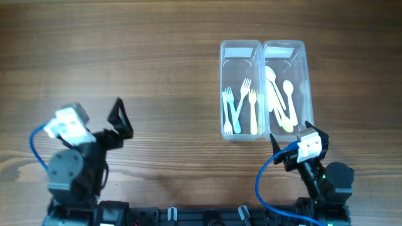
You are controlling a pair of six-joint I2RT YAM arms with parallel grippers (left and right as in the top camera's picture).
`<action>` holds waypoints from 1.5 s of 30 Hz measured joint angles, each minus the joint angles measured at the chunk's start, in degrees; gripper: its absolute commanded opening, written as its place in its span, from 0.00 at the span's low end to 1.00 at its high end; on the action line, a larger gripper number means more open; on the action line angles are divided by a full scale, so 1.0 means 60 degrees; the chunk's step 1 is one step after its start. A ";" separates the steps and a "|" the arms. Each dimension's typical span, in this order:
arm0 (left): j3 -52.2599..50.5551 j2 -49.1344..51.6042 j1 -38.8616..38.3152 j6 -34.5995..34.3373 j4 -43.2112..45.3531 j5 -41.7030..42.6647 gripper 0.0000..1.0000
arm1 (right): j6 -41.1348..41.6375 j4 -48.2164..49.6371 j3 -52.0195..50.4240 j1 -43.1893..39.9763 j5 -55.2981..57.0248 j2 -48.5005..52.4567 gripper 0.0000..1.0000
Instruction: Pack container
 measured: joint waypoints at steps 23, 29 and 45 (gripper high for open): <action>-0.4776 -0.3687 0.0000 -0.0550 0.0503 0.0102 1.00 | -0.0004 0.0004 -0.0007 0.0000 0.0000 0.0000 0.99; -0.4911 -0.3756 -0.0033 -0.0554 0.0572 0.0098 1.00 | -0.0004 0.0004 -0.0007 0.0000 0.0000 0.0000 1.00; -0.4911 -0.3756 -0.0138 -0.0554 0.0590 0.0098 1.00 | -0.0004 0.0004 -0.0007 0.0000 0.0000 0.0000 1.00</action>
